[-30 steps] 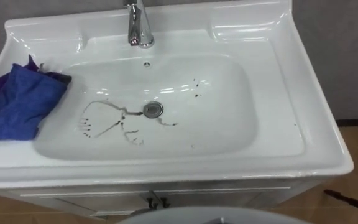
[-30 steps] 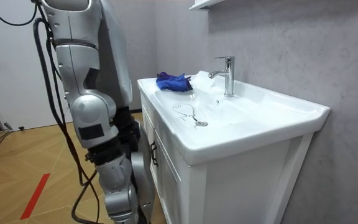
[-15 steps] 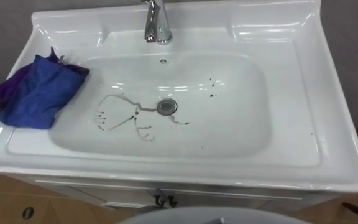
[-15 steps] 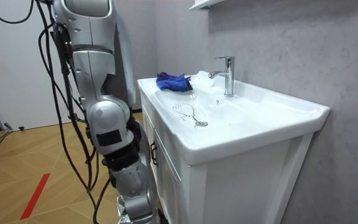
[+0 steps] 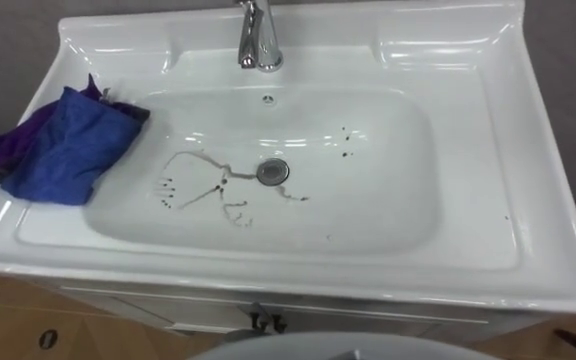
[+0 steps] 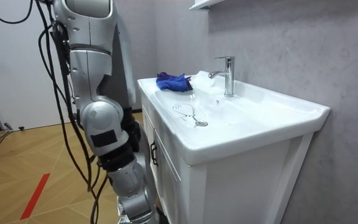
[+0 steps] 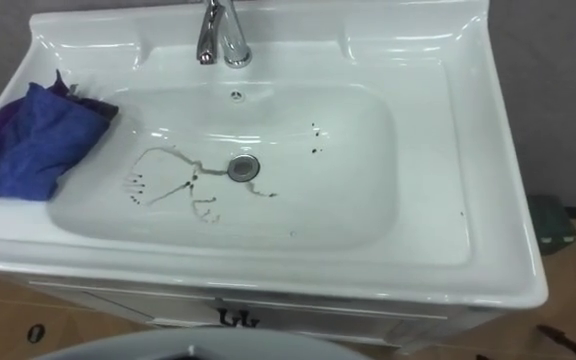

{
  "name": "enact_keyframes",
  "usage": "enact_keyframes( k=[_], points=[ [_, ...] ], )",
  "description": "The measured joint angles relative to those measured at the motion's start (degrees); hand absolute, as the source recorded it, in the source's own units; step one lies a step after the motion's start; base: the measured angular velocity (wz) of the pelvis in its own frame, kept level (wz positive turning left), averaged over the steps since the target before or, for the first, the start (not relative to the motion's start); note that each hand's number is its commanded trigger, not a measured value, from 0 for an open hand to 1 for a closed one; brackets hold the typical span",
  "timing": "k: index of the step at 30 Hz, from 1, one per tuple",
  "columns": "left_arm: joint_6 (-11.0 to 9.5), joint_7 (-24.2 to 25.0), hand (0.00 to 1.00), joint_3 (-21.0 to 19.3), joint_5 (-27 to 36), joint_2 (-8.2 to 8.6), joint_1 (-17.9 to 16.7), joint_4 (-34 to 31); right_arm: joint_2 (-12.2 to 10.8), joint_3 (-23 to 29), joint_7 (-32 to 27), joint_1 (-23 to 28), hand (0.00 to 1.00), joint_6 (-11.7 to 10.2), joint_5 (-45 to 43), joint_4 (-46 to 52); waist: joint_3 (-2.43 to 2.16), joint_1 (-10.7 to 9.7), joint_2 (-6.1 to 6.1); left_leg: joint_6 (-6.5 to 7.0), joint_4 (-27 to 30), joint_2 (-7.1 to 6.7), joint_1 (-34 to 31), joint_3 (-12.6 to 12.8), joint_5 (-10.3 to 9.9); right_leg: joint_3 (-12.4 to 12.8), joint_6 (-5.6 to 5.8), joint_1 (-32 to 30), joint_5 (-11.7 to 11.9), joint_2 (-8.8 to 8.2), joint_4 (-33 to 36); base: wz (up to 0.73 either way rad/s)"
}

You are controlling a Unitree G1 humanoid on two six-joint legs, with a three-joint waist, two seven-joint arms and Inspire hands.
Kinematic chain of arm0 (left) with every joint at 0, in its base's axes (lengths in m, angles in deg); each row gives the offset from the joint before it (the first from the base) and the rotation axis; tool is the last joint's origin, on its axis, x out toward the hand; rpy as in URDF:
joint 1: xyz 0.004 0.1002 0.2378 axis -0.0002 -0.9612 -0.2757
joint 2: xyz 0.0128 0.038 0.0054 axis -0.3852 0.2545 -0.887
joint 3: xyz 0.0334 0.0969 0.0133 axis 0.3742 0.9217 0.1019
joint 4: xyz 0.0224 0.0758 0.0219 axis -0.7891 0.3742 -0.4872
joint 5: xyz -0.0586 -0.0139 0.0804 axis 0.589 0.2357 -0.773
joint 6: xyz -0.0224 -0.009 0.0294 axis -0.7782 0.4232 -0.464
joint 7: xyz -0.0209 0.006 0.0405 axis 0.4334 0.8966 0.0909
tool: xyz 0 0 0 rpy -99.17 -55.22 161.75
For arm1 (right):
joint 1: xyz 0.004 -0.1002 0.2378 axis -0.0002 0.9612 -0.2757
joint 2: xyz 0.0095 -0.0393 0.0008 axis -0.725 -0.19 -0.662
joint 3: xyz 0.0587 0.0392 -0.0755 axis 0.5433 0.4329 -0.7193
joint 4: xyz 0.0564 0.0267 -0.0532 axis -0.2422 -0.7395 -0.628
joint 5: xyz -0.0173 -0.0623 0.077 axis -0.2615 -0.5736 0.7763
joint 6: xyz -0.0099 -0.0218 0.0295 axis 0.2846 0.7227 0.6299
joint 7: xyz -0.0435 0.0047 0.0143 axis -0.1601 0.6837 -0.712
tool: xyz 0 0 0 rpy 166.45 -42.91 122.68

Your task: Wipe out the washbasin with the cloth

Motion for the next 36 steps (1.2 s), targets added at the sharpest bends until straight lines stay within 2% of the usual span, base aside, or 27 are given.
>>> enact_keyframes(
  k=[4,8,11,15,19,22,24,27,30,31,36],
  points=[
    [-1.92,-1.41,0.0,0.37,-0.1,-1.59,0.7,-2.32,-0.09,-0.58,0.04,0.09,0.0,-0.67,0.0,-0.01,0.06,-1.21,0.21,0.01,-0.09,-0.18,0.2,-0.58,0.0,0.26,0.11,0.04,0.15,0.0,0.1,-0.01],
    [-3.42,-1.55,0.0,0.38,-0.24,-1.61,1.12,-4.58,-0.15,-2.06,0.83,0.42,0.0,-1.07,-0.09,-0.27,0.14,-1.49,0.28,0.01,-0.15,-0.21,0.28,-0.83,0.0,0.87,0.11,-0.25,0.15,0.0,0.31,-0.1],
    [-4.08,-1.55,0.0,0.85,-0.73,-1.61,1.22,-4.98,-0.17,-2.23,1.5,0.7,0.0,-1.16,-0.14,-0.41,0.43,-1.99,0.31,0.01,-0.24,-0.25,0.29,-0.92,0.0,1.4,0.11,-0.47,0.14,0.03,0.44,-0.07],
    [-4.38,-1.58,0.0,4.52,-4.58,-1.62,1.12,-7.09,-0.29,-3.57,1.67,0.5,0.0,-2.47,-0.27,-1.66,0.79,-2.72,0.1,0.01,-0.46,-0.26,0.17,-0.8,0.0,1.56,0.12,-0.78,0.14,0.02,0.53,-0.01],
    [-4.82,-1.14,0.0,9.47,-7.77,-1.6,1.03,-11.36,-0.29,-4.19,1.75,0.07,0.0,-3.05,-0.25,-2.52,0.82,-3.12,0.01,0.01,-0.48,-0.2,0.02,-0.36,0.0,2.29,0.15,-1.33,0.17,0.05,0.7,-0.08],
    [-4.95,-0.32,0.0,11.66,-10.05,-1.55,0.6,-13.11,-0.5,-4.26,1.86,-0.14,0.0,-3.06,0.0,-2.65,0.8,-3.9,-0.2,0.01,-0.5,-0.22,0.12,-0.36,0.0,2.38,0.16,-1.27,0.24,0.06,0.67,-0.03],
    [-4.98,0.76,0.0,13.72,-12.77,-1.19,0.66,-14.05,-0.68,-4.32,1.89,-0.34,0.0,-3.06,-0.08,-2.45,0.91,-4.77,-0.35,0.01,-0.57,-0.18,0.18,-0.34,0.0,2.37,0.12,-1.3,0.27,0.06,0.77,0.0],
    [-4.99,2.36,0.0,17.3,-16.46,-0.83,0.33,-14.07,-0.67,-4.79,2.02,-0.19,0.0,-2.98,0.01,-2.54,0.99,-4.89,-0.57,0.01,-0.58,-0.1,0.28,-0.01,0.0,2.63,0.09,-1.33,0.29,0.1,0.82,-0.06],
    [-4.9,4.05,0.0,18.95,-17.89,0.99,-0.26,-14.06,-0.74,-5.69,2.39,-0.25,0.0,-2.93,0.01,-2.7,1.09,-5.44,-0.65,0.01,-1.05,0.1,0.71,0.77,0.0,3.09,-0.01,-1.26,0.35,0.29,0.8,-0.08],
    [-4.82,4.54,0.0,19.65,-18.11,1.35,-0.85,-14.06,-0.88,-6.23,2.57,-0.55,0.0,-2.93,0.01,-2.78,0.97,-5.66,-1.11,0.01,-1.15,0.2,0.8,1.05,0.0,3.12,-0.04,-1.22,0.37,0.36,0.77,-0.06],
    [-4.79,6.82,0.0,21.53,-18.33,3.31,-1.4,-13.99,-1.35,-6.49,3.33,-1.37,0.0,-2.98,0.11,-4.49,1.1,-6.32,-2.23,0.0,-1.16,0.34,0.83,1.08,0.0,3.16,-0.2,-1.22,0.46,0.52,0.63,-0.01]
  ],
)
